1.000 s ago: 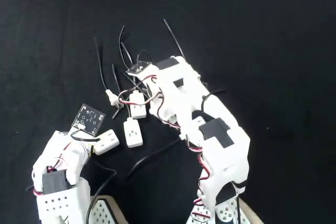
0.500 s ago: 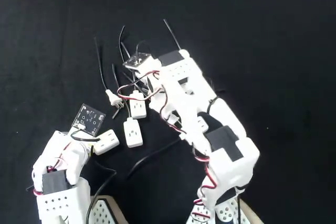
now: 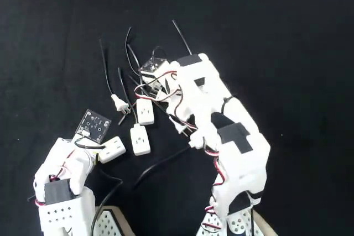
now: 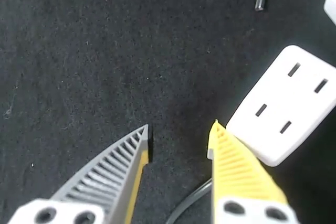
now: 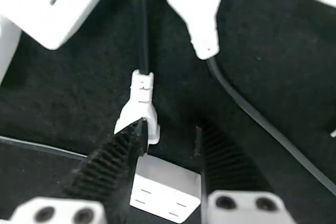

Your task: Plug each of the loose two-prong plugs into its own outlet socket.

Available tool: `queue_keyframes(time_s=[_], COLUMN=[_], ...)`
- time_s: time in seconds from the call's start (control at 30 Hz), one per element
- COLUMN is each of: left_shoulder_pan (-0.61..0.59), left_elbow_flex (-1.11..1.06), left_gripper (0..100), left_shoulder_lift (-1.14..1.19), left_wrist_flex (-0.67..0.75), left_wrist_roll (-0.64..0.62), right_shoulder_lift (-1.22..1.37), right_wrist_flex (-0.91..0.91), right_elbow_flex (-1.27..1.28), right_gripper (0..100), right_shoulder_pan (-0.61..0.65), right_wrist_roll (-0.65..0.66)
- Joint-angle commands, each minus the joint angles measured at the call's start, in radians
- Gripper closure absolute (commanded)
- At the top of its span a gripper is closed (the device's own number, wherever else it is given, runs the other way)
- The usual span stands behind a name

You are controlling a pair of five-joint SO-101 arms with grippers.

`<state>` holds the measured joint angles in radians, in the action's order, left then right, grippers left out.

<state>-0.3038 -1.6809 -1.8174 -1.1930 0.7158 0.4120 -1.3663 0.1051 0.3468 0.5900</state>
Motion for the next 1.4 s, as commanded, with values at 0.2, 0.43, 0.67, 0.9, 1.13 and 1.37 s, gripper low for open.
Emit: queue_keyframes(time_s=[0.2,0.43,0.67,0.9,1.13,1.37], left_shoulder_pan=[-0.007,-0.007,-0.007,-0.007,-0.007,-0.007], left_elbow_flex=[-0.019,-0.019,-0.019,-0.019,-0.019,-0.019], left_gripper=[81,81,81,81,81,81], left_shoulder_lift=[-0.006,-0.006,-0.006,-0.006,-0.006,-0.006], left_wrist_flex=[-0.003,-0.003,-0.003,-0.003,-0.003,-0.002], left_wrist_roll=[0.011,0.011,0.011,0.011,0.011,0.011], right_shoulder_lift=[-0.088,-0.064,-0.059,-0.059,-0.065,-0.067], right_wrist_flex=[0.002,0.109,0.112,0.109,0.104,0.087], right_elbow_flex=[0.044,0.182,0.189,0.191,0.174,0.097], right_gripper=[85.4,85.4,85.5,96.5,98.6,98.6], right_shoulder_pan=[0.009,0.089,0.11,0.163,0.157,0.153], right_wrist_roll=[-0.038,-0.044,-0.081,-0.141,-0.149,-0.166])
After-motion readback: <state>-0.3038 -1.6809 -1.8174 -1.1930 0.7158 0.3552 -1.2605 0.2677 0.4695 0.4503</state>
